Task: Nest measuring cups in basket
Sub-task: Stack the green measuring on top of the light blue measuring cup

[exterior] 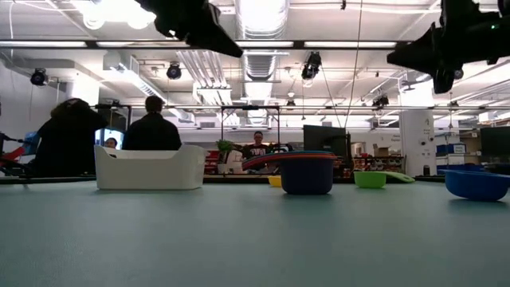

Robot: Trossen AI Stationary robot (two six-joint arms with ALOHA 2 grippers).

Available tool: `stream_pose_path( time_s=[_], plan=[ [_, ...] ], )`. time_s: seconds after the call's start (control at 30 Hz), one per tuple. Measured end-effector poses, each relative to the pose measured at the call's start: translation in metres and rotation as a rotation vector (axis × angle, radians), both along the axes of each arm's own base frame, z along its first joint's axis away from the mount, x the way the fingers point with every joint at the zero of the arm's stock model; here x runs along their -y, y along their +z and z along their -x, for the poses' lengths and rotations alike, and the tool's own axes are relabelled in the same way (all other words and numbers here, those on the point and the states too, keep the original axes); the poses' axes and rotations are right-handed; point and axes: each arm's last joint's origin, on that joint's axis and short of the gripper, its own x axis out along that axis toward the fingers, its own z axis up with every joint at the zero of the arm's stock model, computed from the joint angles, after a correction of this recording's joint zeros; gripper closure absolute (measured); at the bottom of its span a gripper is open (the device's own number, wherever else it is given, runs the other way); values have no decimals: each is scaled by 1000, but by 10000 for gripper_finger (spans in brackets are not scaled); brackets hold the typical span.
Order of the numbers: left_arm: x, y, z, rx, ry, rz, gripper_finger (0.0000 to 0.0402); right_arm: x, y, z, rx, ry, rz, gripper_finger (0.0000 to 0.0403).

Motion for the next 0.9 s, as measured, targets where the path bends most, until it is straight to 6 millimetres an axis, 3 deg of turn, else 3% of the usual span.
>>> stream_pose_path(
  time_s=[0.37,0.57,0.7,0.9],
  plan=[
    [-4,14,13,29,-6,-121,401,-2,-13,-14,-81,-10,-97,394],
    [-6,17,14,37,-7,-135,402,-4,12,-24,-153,-25,-68,394],
    [-6,17,14,38,-3,-141,401,-2,30,-28,-255,-136,-83,394],
    [-9,25,19,66,60,-179,402,0,39,-33,-430,-252,-181,394]
  ],
)
